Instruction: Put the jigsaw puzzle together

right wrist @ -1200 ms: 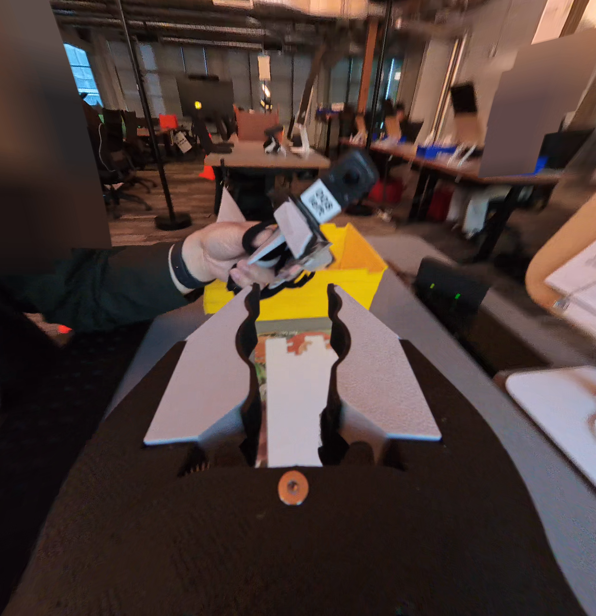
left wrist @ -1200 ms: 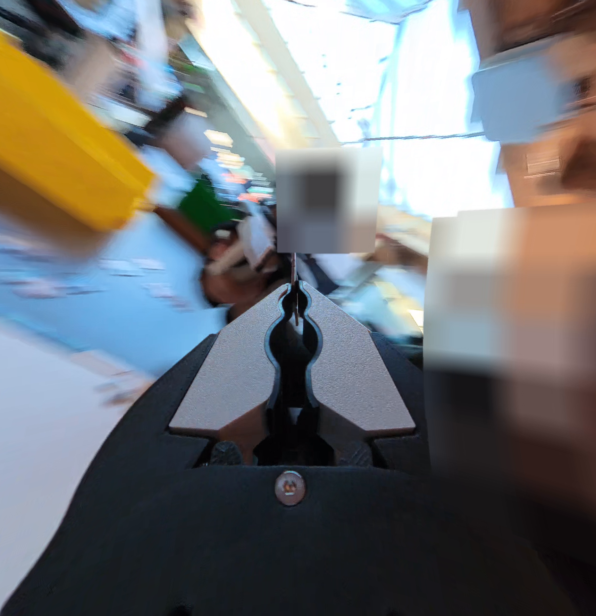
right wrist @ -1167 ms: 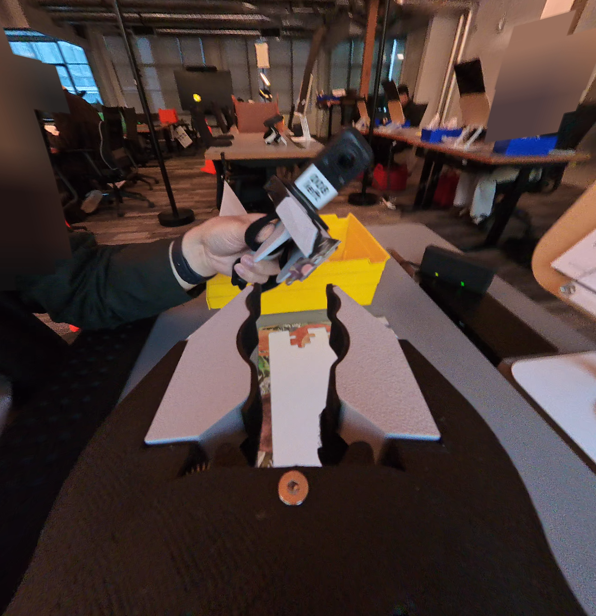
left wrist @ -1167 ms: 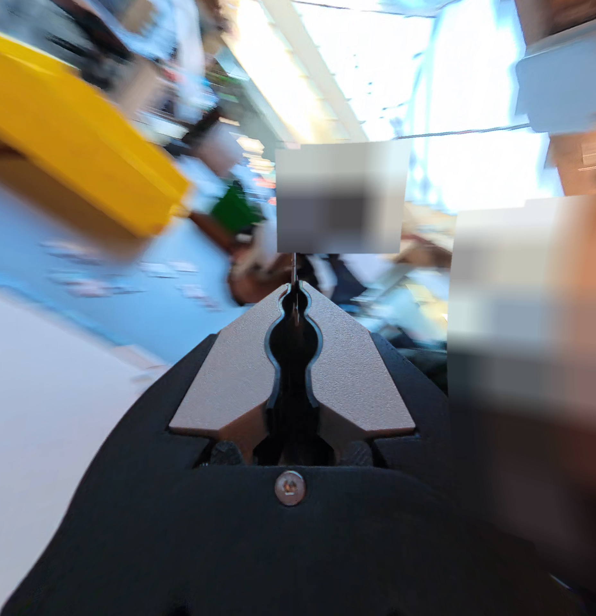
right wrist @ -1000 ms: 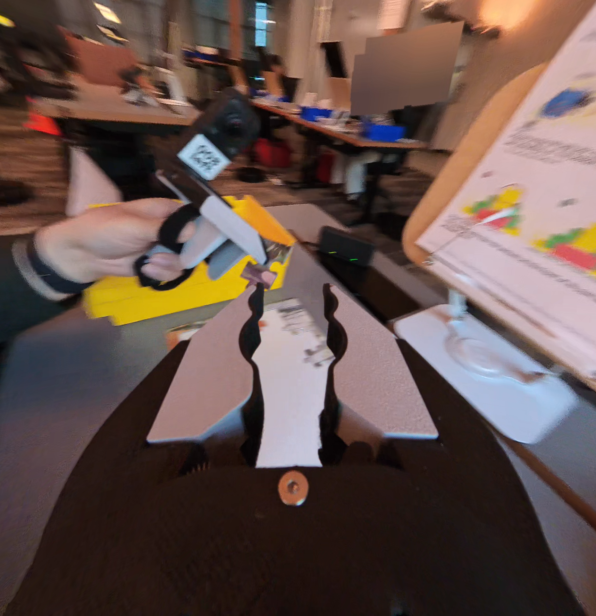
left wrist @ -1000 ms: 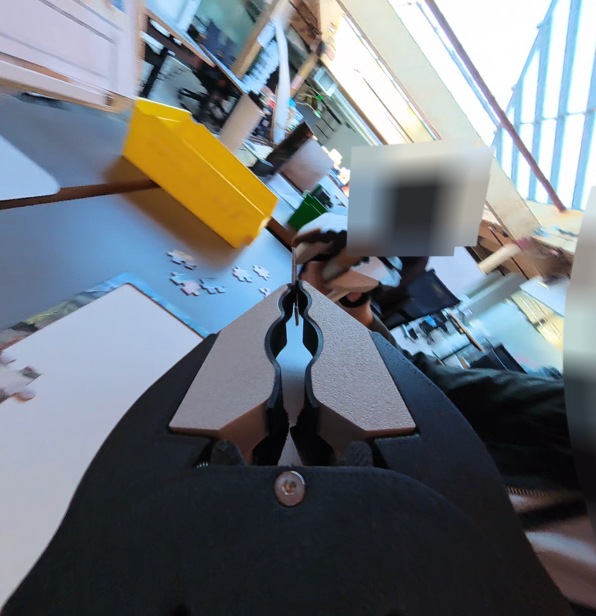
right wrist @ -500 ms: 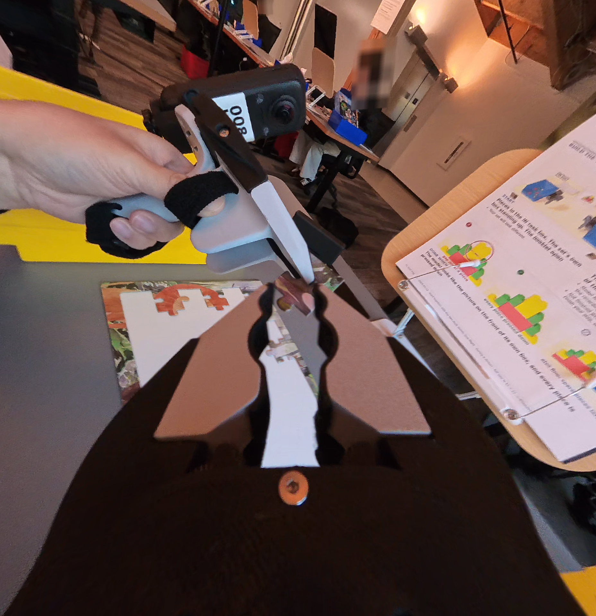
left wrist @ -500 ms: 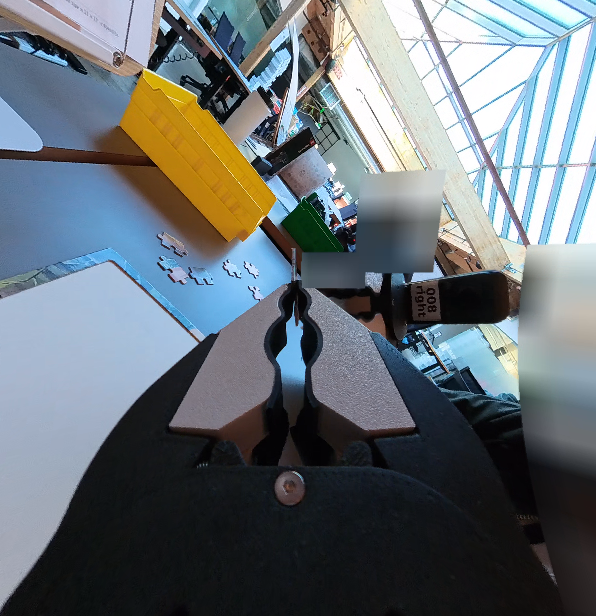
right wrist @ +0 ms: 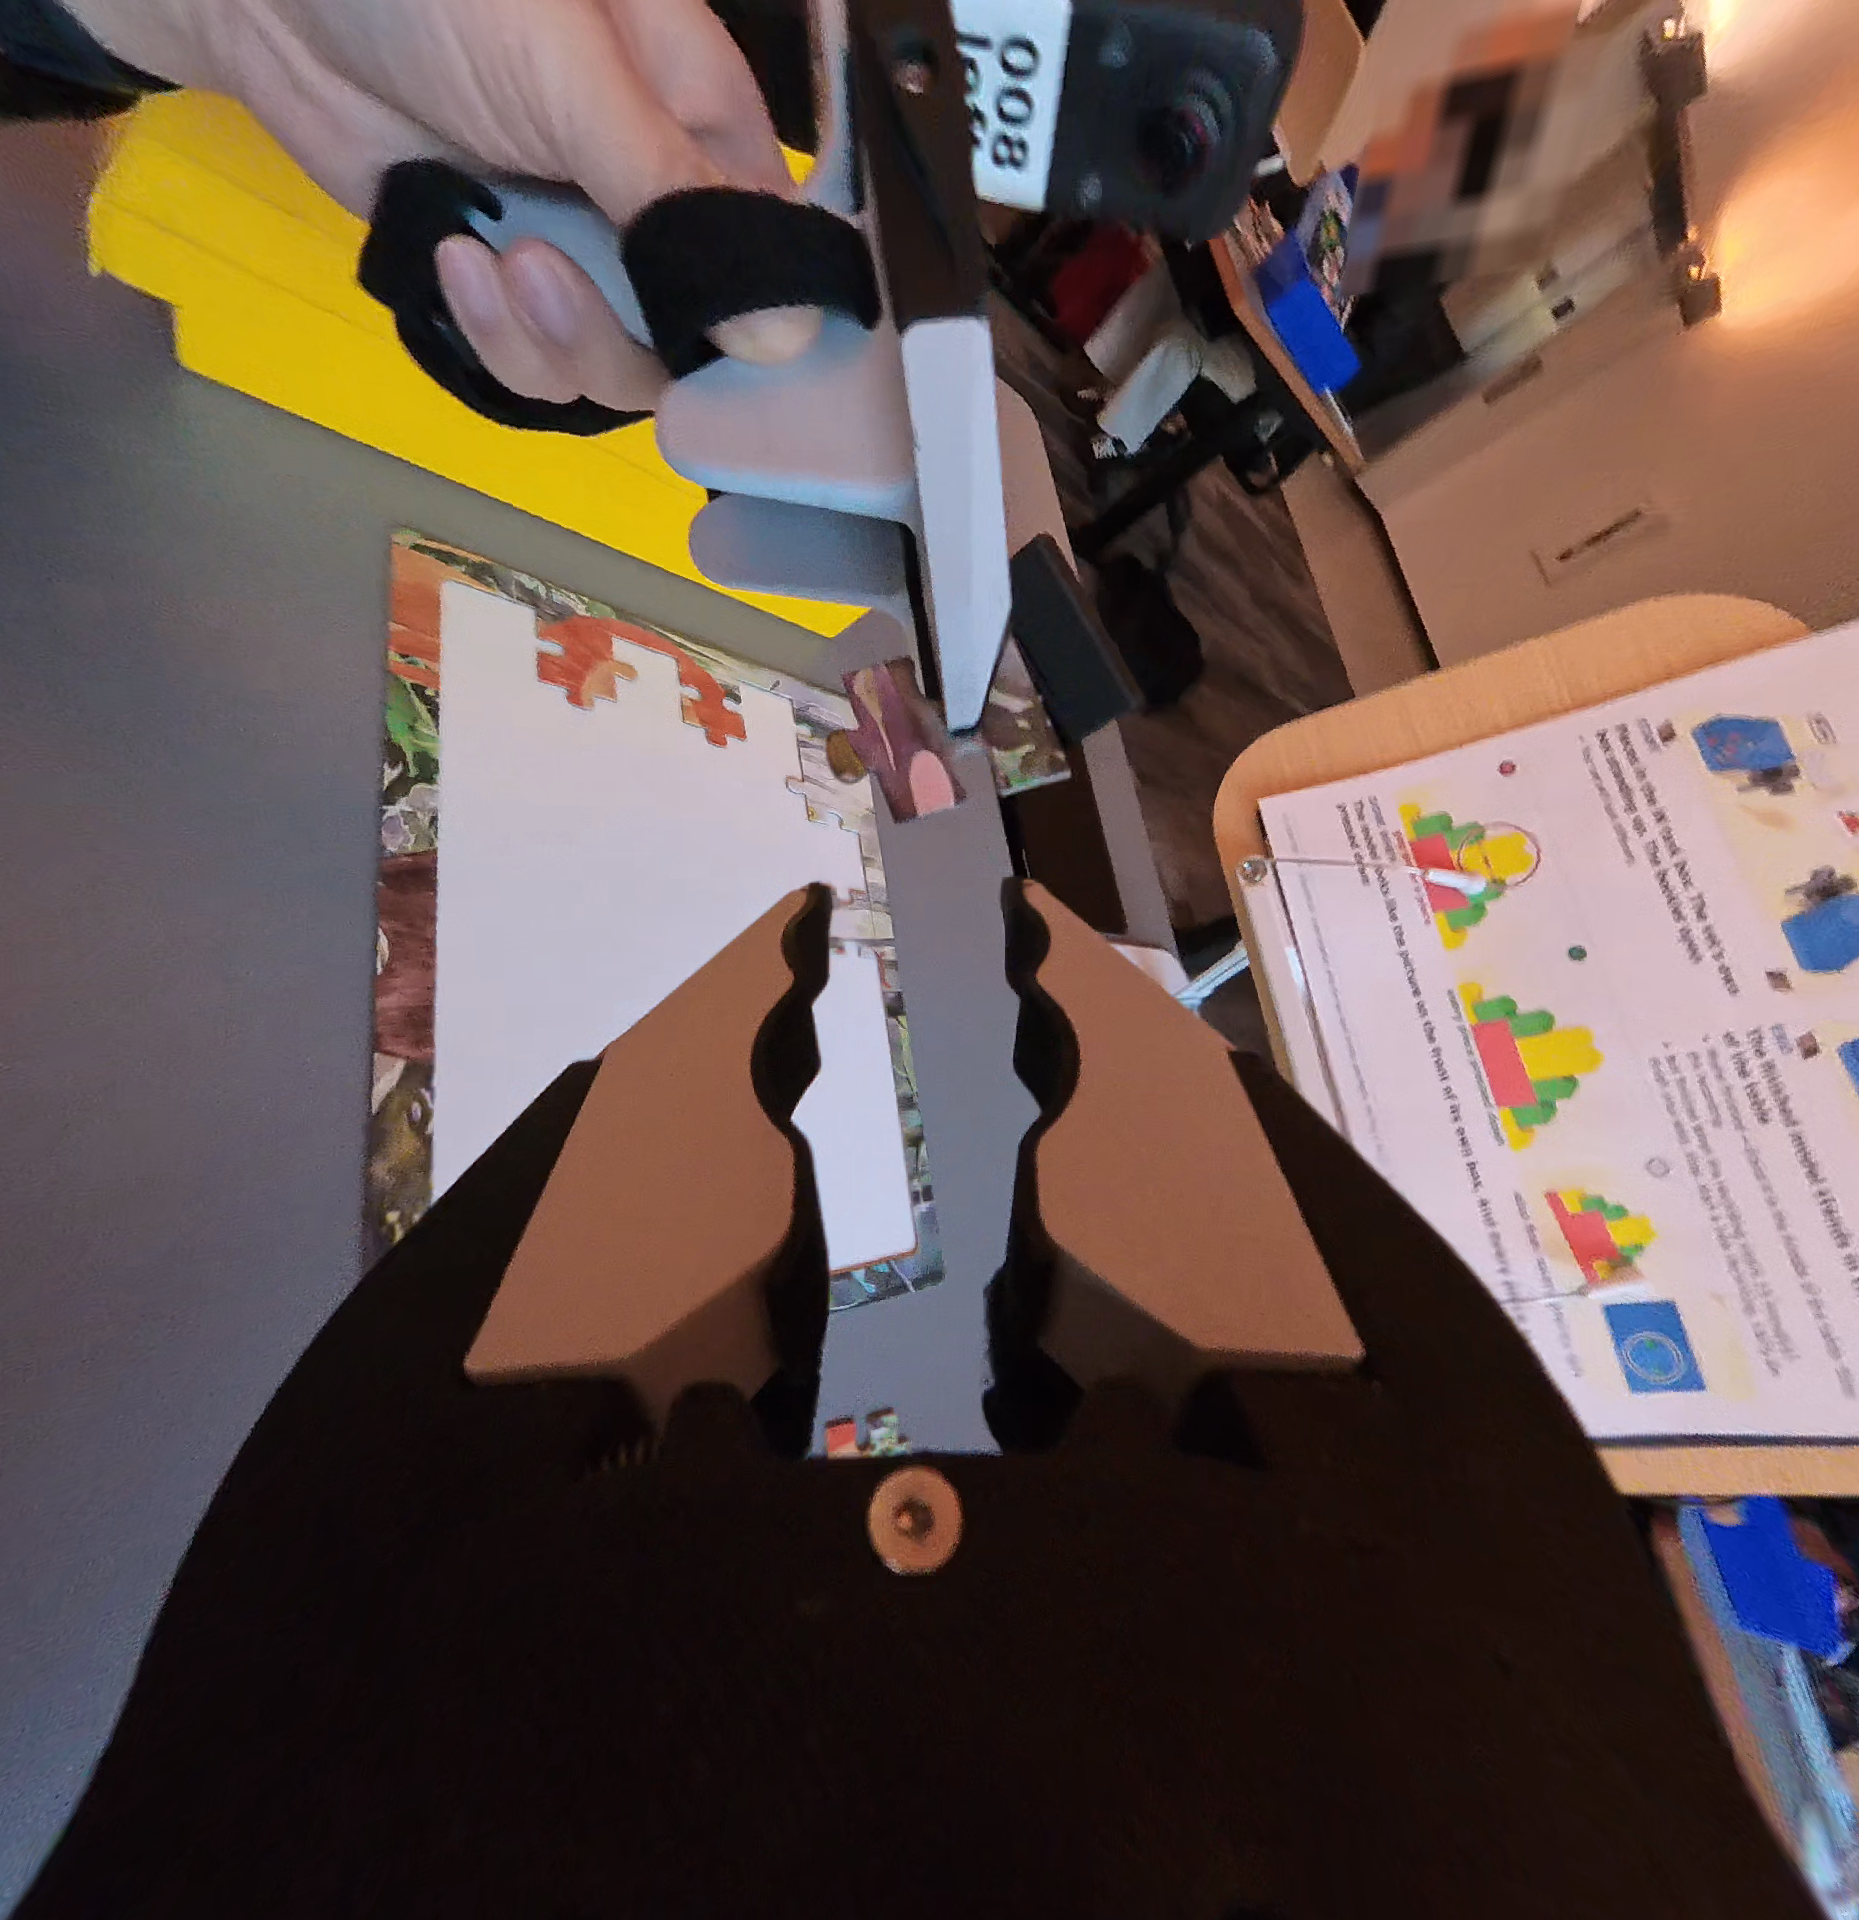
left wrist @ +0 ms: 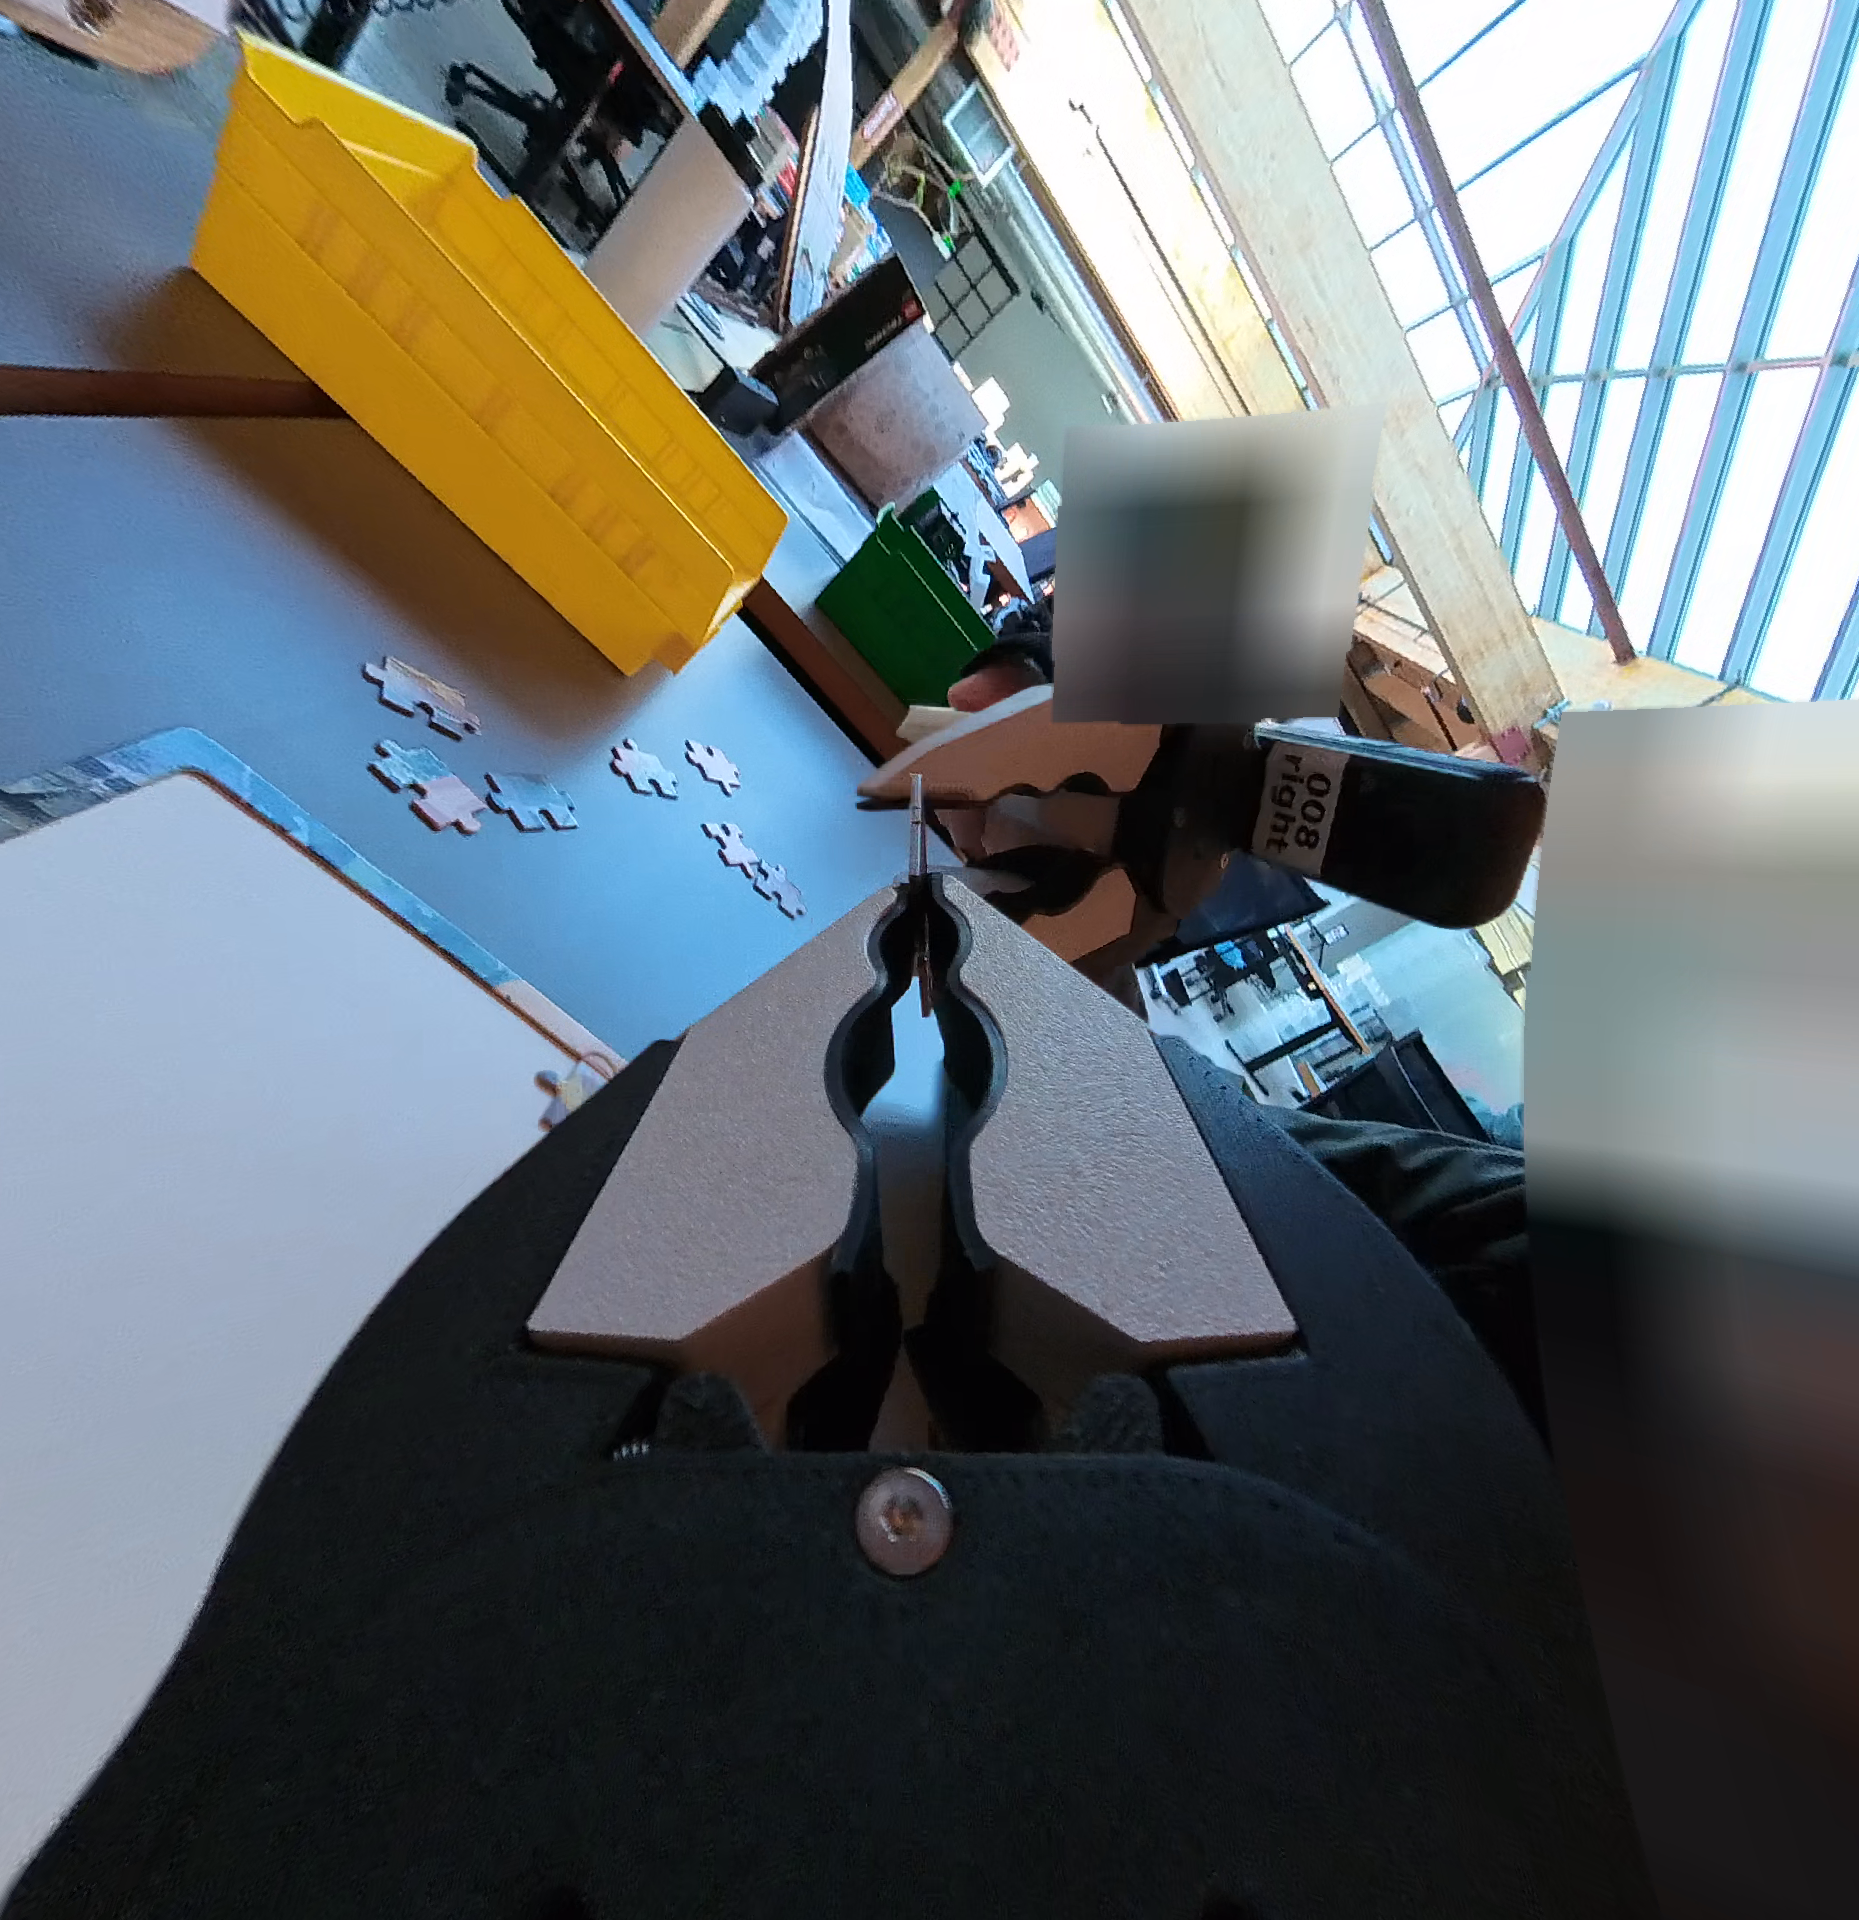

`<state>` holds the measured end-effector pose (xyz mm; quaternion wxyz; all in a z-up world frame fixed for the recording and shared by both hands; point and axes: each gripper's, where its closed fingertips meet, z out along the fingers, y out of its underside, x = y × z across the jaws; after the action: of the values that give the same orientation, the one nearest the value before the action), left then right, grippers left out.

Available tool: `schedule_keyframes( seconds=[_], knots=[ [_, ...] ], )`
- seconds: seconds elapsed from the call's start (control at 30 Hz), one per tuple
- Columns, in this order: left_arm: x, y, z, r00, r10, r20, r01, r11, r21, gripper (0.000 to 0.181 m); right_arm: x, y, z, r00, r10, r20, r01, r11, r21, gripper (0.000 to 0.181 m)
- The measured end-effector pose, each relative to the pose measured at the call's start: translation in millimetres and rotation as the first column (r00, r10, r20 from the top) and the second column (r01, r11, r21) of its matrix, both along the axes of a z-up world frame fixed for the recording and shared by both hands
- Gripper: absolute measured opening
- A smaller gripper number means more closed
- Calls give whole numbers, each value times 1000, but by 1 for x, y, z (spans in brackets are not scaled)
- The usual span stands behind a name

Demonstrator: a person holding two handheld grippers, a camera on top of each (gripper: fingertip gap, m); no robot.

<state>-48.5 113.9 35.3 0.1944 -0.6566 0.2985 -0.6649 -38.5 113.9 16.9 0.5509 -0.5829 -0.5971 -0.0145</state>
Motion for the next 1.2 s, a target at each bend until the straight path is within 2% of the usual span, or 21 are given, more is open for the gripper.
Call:
schedule_keyframes(
  seconds=[0.2,0.3,0.43,0.53,0.67,0.77,0.93,1.03,1.13,1.2],
  knots=[
    [7,-10,-13,995,-73,-66,72,997,-23,0,6,-1,1,996,-20,91,13,997,78,35],
    [9,-17,-30,982,-121,-146,117,992,-38,0,6,-10,-1,997,19,80,-21,1000,22,53],
    [10,-30,-54,943,-191,-272,188,981,-39,0,-6,-19,-26,983,68,169,-60,997,-50,63],
    [10,-34,-69,908,-204,-366,219,976,0,0,-10,-22,-44,971,89,222,-67,992,-105,63],
    [4,-45,-76,872,-275,-406,289,957,-28,0,-10,-32,-54,956,131,264,-93,984,-151,60],
    [-6,-57,-86,815,-359,-455,366,928,-76,0,-17,-46,-58,933,199,300,-160,976,-148,54],
    [-24,-90,-92,698,-532,-480,558,824,-101,0,-38,-70,-74,888,290,356,-232,952,-199,49],
    [-30,-106,-93,641,-610,-465,625,767,-146,0,-52,-88,-75,866,378,328,-320,922,-216,48],
    [-34,-113,-96,603,-653,-459,661,731,-172,0,-53,-93,-78,859,402,317,-335,910,-244,42],
    [-35,-114,-94,600,-674,-432,669,718,-191,0,-49,-99,-80,850,431,304,-345,890,-298,22]
  ],
)
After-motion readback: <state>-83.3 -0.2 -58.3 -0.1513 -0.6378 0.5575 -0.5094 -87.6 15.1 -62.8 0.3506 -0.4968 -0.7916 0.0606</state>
